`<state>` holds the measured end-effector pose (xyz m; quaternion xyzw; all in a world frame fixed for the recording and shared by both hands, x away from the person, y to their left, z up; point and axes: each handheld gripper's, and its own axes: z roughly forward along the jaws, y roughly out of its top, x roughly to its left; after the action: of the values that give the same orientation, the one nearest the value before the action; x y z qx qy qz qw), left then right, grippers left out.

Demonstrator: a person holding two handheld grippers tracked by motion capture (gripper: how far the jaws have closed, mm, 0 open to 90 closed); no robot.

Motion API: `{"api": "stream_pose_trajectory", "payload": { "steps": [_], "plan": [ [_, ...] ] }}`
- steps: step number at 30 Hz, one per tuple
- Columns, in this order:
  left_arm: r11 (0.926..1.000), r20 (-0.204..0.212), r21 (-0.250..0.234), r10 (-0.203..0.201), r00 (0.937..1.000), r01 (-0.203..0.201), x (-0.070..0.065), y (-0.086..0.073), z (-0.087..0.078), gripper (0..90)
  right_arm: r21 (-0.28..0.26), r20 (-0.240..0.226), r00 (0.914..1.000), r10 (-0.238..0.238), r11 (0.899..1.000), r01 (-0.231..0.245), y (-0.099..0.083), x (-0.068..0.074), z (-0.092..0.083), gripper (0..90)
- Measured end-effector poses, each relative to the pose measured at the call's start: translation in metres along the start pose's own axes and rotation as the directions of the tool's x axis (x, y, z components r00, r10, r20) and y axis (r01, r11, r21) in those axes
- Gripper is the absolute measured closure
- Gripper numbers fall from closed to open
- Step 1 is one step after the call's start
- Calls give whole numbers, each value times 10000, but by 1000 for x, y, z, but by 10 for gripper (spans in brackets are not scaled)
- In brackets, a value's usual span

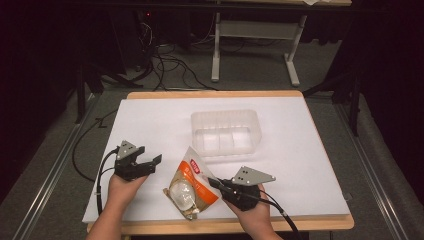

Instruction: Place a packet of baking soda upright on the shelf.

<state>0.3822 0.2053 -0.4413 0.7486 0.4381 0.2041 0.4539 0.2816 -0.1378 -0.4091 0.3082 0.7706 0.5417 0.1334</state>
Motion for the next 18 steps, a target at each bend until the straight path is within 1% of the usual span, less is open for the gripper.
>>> {"api": "stream_pose_trajectory", "payload": {
  "steps": [1,4,5,7,11,12,13,14,15,16,18],
  "plan": [
    [10000,2,3,-8,10000,8,0,0,0,255,-69,38,9999,-121,9999,121,3,2,-2,900],
    [10000,-5,0,-23,10000,23,0,0,0,255,-158,58,9998,-212,9996,213,5,4,-5,900],
    [10000,-11,-1,-12,10000,12,0,0,1,255,-236,142,9994,-303,9993,307,8,4,-8,900],
    [10000,-16,-4,-6,10000,6,1,0,0,255,-272,181,9993,-336,9991,340,9,5,-9,900],
    [10000,0,-36,-24,10000,24,1,1,-1,255,-470,444,9979,-478,9977,498,13,4,-16,900],
    [10000,0,-36,-24,10000,24,1,1,-1,255,-470,444,9979,-478,9977,498,13,4,-16,900],
    [10000,-18,-86,-47,10000,47,1,1,-1,255,-488,602,9966,-559,9971,589,15,3,-20,900],
    [10000,-18,-86,-47,10000,47,1,1,-1,255,-488,602,9966,-559,9971,589,15,3,-20,900],
    [9999,-8,-100,-58,10000,58,1,1,-1,255,-532,806,9948,-615,9964,659,16,1,-23,900],
    [9999,-8,-100,-58,10000,58,1,1,-1,255,-532,806,9948,-615,9964,659,16,1,-23,900],
    [9999,-7,-122,-57,10000,57,2,1,-2,255,-607,1037,9932,-525,9964,590,18,-5,-30,900]
  ]
}}
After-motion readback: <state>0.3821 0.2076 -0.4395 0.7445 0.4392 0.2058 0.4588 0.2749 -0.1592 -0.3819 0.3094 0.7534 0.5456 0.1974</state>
